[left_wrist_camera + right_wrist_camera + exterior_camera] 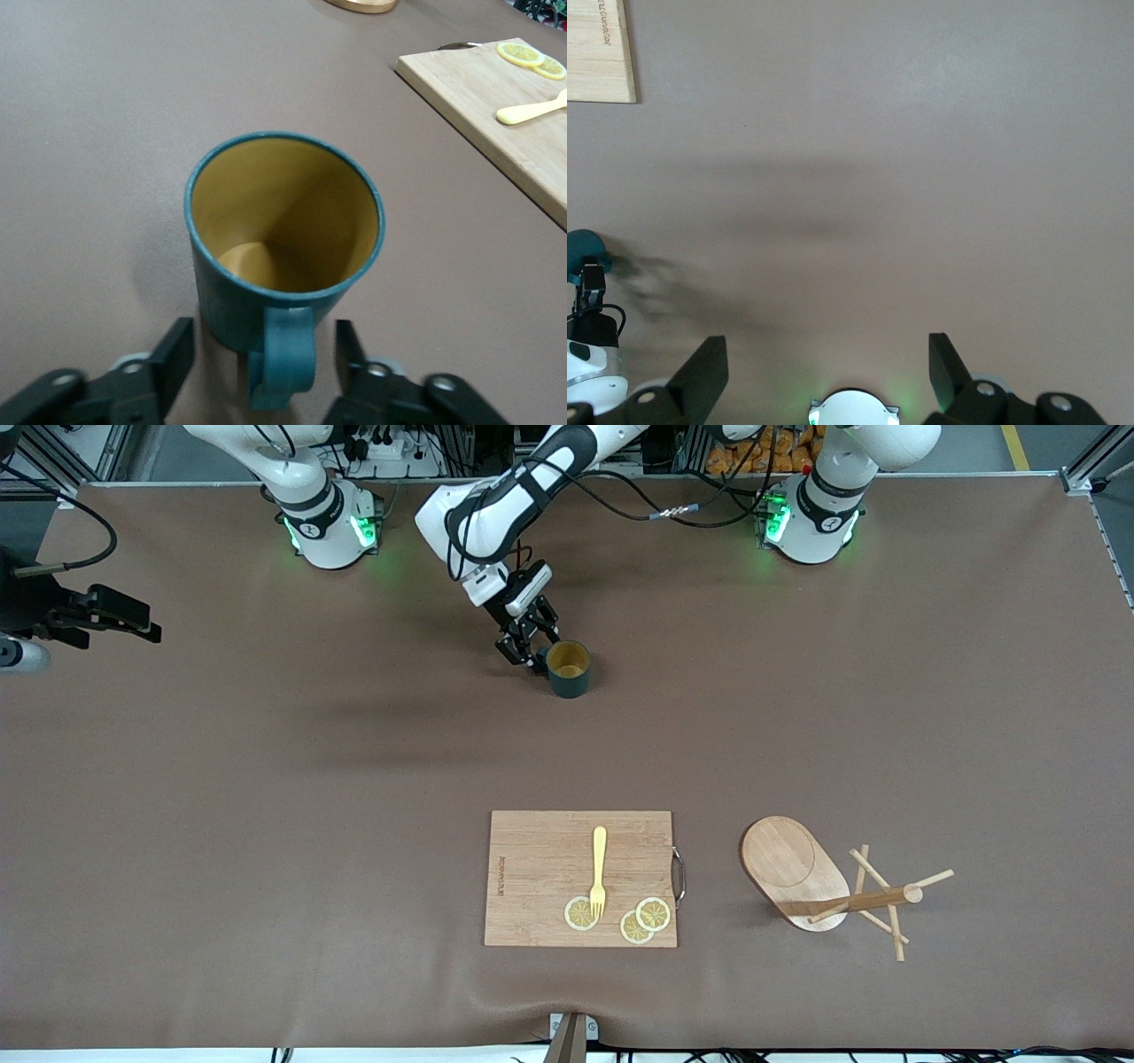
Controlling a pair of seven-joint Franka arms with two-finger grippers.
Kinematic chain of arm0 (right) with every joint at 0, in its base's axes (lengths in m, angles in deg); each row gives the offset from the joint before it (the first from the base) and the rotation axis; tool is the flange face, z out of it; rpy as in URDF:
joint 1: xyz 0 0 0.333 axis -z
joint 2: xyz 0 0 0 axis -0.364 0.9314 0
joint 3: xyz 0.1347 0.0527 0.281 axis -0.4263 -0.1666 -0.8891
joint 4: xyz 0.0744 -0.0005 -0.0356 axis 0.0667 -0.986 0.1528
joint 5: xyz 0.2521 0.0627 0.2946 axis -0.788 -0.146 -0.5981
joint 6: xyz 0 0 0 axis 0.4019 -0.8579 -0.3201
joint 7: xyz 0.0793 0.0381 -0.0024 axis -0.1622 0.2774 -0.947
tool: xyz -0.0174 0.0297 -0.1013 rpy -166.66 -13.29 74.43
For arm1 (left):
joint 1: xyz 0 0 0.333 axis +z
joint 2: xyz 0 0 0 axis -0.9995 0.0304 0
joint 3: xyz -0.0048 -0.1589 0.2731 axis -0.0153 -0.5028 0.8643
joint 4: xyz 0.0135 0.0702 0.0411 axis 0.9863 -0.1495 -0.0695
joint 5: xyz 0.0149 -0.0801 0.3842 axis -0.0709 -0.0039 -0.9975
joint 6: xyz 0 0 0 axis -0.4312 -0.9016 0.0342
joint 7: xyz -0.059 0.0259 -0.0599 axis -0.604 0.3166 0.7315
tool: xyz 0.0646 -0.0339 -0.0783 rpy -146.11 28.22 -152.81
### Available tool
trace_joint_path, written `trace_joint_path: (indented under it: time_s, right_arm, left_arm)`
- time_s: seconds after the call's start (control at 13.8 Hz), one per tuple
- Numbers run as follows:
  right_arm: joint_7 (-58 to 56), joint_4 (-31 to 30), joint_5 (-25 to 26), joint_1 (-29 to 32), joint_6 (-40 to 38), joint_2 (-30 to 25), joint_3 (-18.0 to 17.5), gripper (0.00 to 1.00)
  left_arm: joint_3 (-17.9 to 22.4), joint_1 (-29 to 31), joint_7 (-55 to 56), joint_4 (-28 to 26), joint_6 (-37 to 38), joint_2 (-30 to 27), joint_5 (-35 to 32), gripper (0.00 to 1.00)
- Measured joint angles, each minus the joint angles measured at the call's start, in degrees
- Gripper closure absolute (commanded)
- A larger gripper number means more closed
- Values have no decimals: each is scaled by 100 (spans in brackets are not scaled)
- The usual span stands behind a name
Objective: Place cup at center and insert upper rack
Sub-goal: 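Grasp the teal mug handle with the left gripper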
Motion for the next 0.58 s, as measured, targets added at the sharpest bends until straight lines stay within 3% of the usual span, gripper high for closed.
trace_joint_path:
  time_s: [0.36,0.58]
  right_arm:
    - [0,0,-1,0,5,0,-3,0]
    - [0,0,-3,0,8,0,-4,0]
  left_arm:
    - [1,70,0,0,-177,9,90,50]
    - [1,100,0,0,-267,16,96,63]
